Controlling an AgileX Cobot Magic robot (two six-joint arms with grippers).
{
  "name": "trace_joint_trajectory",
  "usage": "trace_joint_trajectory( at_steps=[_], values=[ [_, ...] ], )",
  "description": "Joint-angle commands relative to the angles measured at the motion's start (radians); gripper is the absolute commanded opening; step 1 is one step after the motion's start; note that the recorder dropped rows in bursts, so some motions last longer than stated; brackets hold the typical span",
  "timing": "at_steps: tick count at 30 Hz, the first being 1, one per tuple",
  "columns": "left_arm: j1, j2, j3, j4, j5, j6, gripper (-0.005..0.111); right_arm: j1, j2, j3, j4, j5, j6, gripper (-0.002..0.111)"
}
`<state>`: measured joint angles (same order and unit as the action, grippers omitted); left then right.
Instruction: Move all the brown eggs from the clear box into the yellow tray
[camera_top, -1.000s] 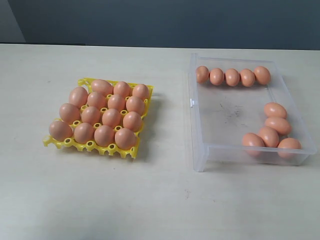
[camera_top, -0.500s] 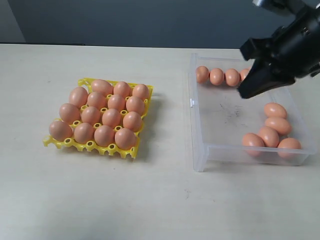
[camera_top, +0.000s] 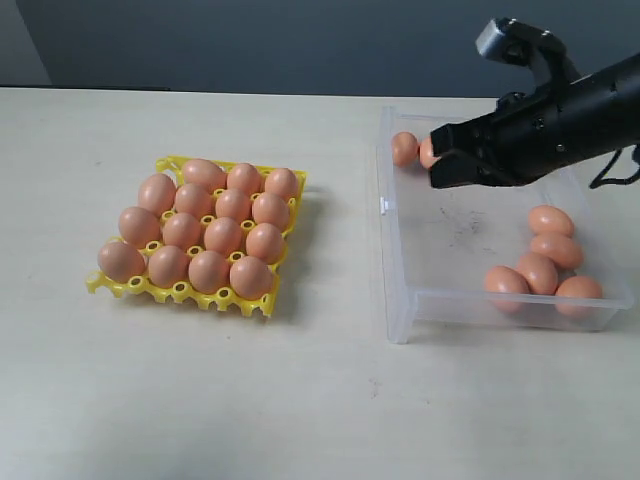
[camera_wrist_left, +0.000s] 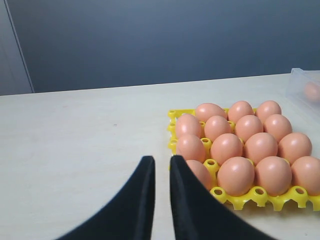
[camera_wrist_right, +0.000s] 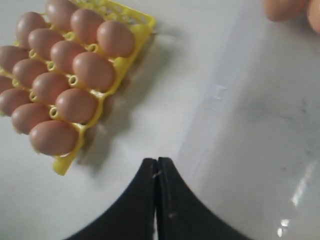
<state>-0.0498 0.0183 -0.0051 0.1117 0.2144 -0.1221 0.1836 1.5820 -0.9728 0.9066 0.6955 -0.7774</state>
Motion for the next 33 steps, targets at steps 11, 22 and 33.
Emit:
trace_joint_trajectory(
  at_steps=[11,22,33],
  values=[
    [-0.002,0.006,0.005,0.002,-0.006,-0.001,0.012,0.328,0.356,-0.629,-0.431,0.11,0.278,-0.001],
    [-0.002,0.006,0.005,0.002,-0.006,-0.001,0.012,0.447,0.726,-1.178,-0.615,0.292,0.327,0.052],
    [-0.002,0.006,0.005,0.002,-0.006,-0.001,0.012,0.491,0.878,-1.333,-0.539,0.189,0.331,0.033]
  ],
)
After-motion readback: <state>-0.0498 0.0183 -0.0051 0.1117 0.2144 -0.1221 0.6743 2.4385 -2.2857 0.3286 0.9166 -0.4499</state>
